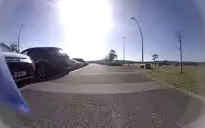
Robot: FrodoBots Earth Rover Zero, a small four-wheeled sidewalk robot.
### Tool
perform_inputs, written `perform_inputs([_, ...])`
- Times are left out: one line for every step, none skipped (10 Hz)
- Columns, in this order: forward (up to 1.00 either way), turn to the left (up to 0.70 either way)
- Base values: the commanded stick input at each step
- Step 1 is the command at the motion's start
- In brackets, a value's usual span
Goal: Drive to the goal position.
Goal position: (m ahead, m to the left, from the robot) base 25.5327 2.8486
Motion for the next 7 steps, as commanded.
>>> perform_inputs([1.00,0.00])
perform_inputs([1.00,0.00])
perform_inputs([1.00,0.00])
perform_inputs([1.00,0.00])
perform_inputs([1.00,0.00])
perform_inputs([1.00,0.00])
perform_inputs([1.00,0.00])
